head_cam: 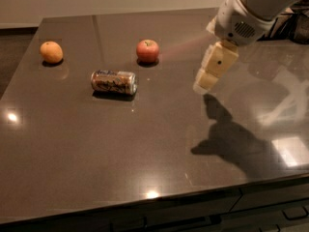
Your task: Move orange near orange can
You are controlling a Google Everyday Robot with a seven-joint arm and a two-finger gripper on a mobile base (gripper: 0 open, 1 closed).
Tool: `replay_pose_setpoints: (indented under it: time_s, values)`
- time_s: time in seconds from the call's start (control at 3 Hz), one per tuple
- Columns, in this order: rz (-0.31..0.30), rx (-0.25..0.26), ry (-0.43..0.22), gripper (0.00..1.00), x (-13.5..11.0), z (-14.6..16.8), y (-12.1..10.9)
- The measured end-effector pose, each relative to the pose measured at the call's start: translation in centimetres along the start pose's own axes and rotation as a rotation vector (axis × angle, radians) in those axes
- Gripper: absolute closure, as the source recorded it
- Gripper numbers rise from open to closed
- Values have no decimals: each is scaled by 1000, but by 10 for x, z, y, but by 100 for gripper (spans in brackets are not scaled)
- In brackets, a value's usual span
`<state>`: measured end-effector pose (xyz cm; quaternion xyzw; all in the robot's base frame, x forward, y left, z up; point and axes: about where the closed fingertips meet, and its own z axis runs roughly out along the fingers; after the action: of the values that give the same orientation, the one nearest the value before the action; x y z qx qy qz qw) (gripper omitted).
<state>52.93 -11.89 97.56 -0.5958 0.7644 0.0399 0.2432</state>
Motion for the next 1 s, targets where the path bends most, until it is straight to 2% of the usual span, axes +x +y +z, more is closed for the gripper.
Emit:
replay_pose_setpoints:
  time_s: [0.33,1.0]
  values:
    - [3,7,-73,0,-44,29,-14]
    - [94,30,-154,0,-113,86,-44]
